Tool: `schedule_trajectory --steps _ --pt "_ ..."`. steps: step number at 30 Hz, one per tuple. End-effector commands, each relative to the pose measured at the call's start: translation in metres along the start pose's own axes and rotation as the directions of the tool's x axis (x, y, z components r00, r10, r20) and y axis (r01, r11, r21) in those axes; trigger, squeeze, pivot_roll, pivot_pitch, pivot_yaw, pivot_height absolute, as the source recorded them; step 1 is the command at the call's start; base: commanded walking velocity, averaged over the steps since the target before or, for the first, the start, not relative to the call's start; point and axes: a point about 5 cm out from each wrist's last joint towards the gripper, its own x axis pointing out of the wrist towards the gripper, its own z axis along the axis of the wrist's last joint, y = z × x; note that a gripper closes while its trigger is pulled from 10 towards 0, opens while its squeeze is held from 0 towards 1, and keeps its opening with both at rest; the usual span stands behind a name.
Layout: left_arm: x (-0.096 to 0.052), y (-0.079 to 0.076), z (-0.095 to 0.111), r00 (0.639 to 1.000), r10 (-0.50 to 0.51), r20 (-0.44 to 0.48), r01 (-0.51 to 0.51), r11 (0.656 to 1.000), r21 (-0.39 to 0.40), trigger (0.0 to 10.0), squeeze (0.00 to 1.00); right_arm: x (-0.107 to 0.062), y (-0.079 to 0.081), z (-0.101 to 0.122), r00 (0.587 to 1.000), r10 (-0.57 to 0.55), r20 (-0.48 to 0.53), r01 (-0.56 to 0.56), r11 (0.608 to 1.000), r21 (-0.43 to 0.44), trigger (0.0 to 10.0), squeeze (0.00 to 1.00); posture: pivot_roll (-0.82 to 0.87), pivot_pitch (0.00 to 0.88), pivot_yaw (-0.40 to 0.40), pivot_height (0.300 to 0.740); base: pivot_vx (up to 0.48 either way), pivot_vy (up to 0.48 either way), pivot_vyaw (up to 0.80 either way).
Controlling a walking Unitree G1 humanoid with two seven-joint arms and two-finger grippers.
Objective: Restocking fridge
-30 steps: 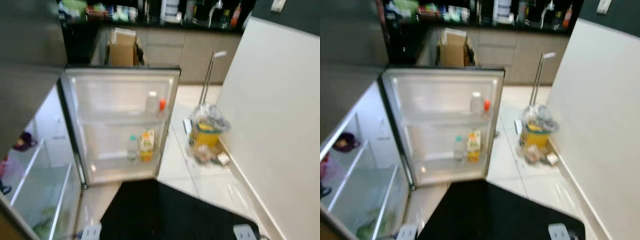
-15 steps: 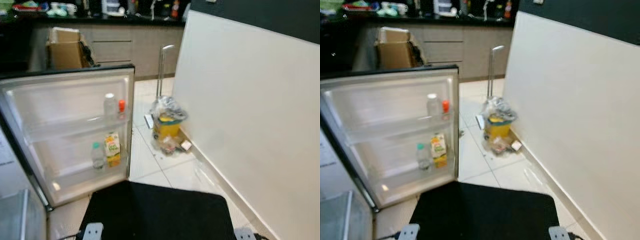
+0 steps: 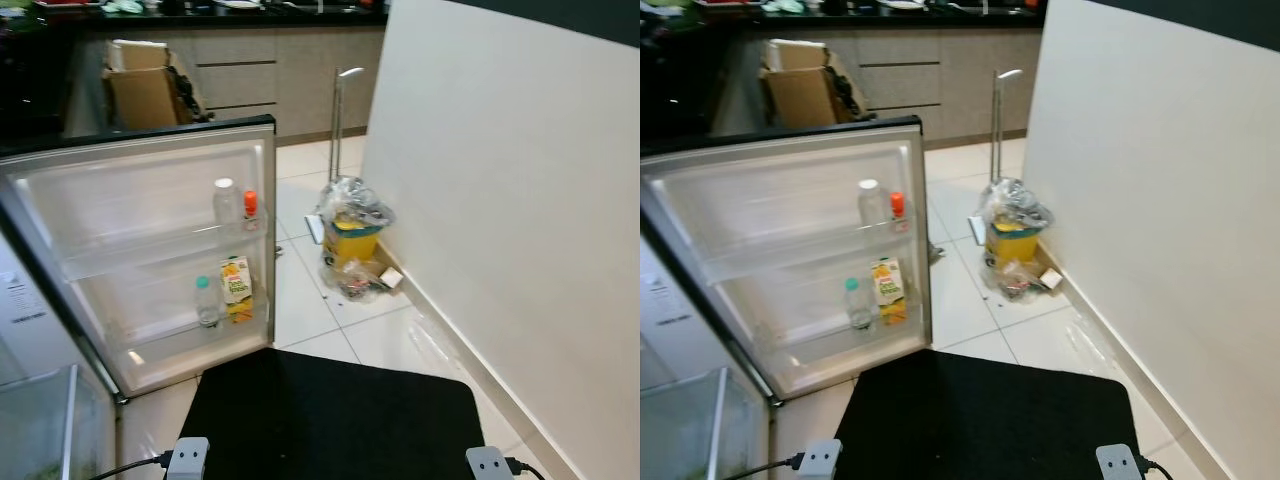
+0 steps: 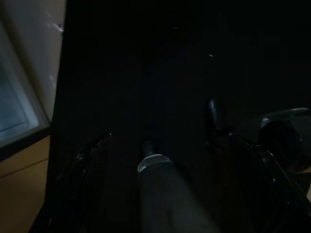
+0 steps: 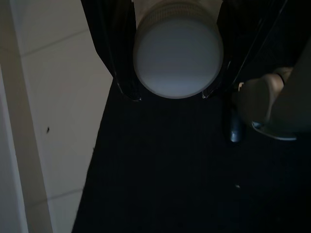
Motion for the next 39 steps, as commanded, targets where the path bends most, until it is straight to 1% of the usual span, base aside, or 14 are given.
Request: schedule_trajectory --steps 1,6,7,8,12,14,17,21,25,27,32,33,39 --pt "-0.001 0.0 -0.007 0.999 0.02 -0.031 -0.02 1.0 0.012 10.0 0.0 0.0 0.0 0.002 1.0 0.002 0.013 -0.002 1.0 -0.011 10.0 0.0 -0.12 0.0 -0.036 0.74 0.0 0.0 0.0" --pt "-0.001 0.001 -0.007 0.999 0.024 -0.028 -0.024 1.0 0.006 10.0 0.0 0.001 0.0 0.006 1.0 0.007 0.03 -0.007 1.0 -0.017 10.0 0.0 -0.12 0.0 -0.034 0.74 0.0 0.0 0.0" --pt "-0.001 0.001 -0.007 0.999 0.028 -0.027 -0.027 1.0 0.01 10.0 0.0 0.001 0.001 0.009 0.999 0.015 0.041 -0.013 0.999 -0.031 10.0 0.0 -0.12 0.0 -0.033 0.74 0.0 0.0 0.0" --pt "-0.001 0.002 -0.007 0.999 0.031 -0.026 -0.03 0.999 0.014 10.0 0.0 0.002 0.002 0.013 0.998 0.029 0.059 -0.027 0.999 -0.027 10.0 0.0 -0.12 0.0 -0.032 0.74 0.0 0.0 0.0" --pt "-0.001 0.002 -0.006 0.999 0.033 -0.025 -0.033 0.999 0.017 10.0 0.0 0.003 0.004 0.019 0.996 0.05 0.079 -0.048 0.998 -0.025 10.0 0.0 -0.12 0.0 -0.032 0.74 0.0 0.0 0.0" --pt "-0.001 0.001 -0.006 0.999 0.033 -0.024 -0.032 0.999 0.019 10.0 0.0 0.003 0.007 0.021 0.993 0.082 0.085 -0.078 0.996 -0.045 10.0 0.0 -0.12 0.0 -0.036 0.74 0.0 0.0 0.66" --pt "-0.001 0.001 -0.006 0.999 0.032 -0.024 -0.032 0.999 0.02 10.0 0.0 0.003 0.008 0.022 0.992 0.092 0.084 -0.087 0.995 -0.053 10.0 0.0 -0.12 0.0 -0.036 0.74 0.0 0.0 0.8" --pt "0.0 -0.001 -0.007 0.999 0.031 -0.026 -0.03 0.999 0.02 10.0 0.0 0.003 0.009 0.02 0.992 0.1 0.077 -0.097 0.994 -0.048 10.0 0.0 -0.12 0.0 -0.038 0.74 0.0 0.0 0.8" --pt "0.0 -0.002 -0.009 0.999 0.028 -0.034 -0.027 0.999 0.034 10.0 0.0 0.003 0.008 0.015 0.994 0.095 0.057 -0.091 0.993 -0.071 10.0 0.0 -0.12 0.0 -0.041 0.74 0.0 0.0 0.8" --pt "0.0 -0.003 -0.01 0.999 0.023 -0.037 -0.022 0.999 0.038 10.0 0.0 0.002 0.007 0.01 0.996 0.079 0.037 -0.076 0.995 -0.07 10.0 0.0 -0.12 0.0 -0.041 0.74 0.0 0.0 0.0" --pt "0.0 -0.005 -0.01 0.999 0.011 -0.037 -0.01 0.999 0.035 10.0 0.0 0.001 0.006 0.006 0.997 0.069 0.022 -0.067 0.994 -0.081 10.0 0.0 -0.12 0.0 -0.043 0.74 0.0 0.0 0.0" --pt "0.0 -0.007 -0.011 0.999 -0.009 -0.042 0.011 0.999 0.045 10.0 0.0 0.001 0.006 0.003 0.997 0.073 0.014 -0.071 0.994 -0.088 10.0 0.0 -0.12 0.0 -0.043 0.74 0.0 0.0 0.0" --pt "0.0 -0.009 -0.012 0.999 -0.028 -0.047 0.031 0.998 0.057 10.0 0.0 0.0 0.006 0.002 0.997 0.072 0.012 -0.071 0.994 -0.086 10.0 0.0 -0.12 0.0 -0.042 0.74 0.041 0.0 0.0"
